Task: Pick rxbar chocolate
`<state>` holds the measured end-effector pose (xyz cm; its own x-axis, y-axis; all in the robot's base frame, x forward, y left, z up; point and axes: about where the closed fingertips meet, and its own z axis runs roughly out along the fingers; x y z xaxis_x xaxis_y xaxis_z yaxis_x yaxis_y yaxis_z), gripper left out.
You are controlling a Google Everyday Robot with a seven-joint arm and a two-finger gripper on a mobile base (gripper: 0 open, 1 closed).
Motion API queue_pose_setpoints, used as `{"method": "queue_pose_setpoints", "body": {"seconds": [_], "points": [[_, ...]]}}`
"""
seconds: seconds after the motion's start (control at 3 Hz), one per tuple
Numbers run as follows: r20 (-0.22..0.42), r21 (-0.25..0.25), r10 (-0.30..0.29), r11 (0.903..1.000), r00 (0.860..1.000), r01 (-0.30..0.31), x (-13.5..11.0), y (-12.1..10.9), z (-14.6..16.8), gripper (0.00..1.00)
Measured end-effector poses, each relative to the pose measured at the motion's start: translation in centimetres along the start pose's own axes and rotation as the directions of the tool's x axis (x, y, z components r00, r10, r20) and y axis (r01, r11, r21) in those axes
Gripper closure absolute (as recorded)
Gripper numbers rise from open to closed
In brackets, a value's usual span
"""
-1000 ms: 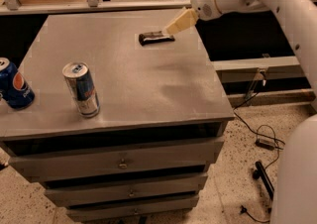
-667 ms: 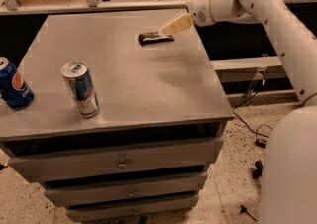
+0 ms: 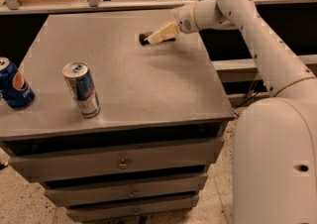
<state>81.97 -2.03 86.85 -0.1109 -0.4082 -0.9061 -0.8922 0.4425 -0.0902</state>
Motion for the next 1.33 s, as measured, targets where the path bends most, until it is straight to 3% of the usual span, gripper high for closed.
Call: {"method": "queue_pose_setpoints", "body": {"seconds": [0.33,0.67,1.0,1.33], "points": [[-0.012,-0.035,0.025,0.999,1.0,-0.026,1.2,0.5,1.9,0.0],[-0.018,-0.06,0.041,0.9973,0.999,-0.042,2.1,0.8,3.1,0.11],[-0.023,-0.078,0.051,0.9956,0.998,-0.052,2.7,1.1,4.1,0.42],[-0.024,-0.083,0.054,0.995,0.998,-0.056,2.9,1.2,4.3,0.65]]}}
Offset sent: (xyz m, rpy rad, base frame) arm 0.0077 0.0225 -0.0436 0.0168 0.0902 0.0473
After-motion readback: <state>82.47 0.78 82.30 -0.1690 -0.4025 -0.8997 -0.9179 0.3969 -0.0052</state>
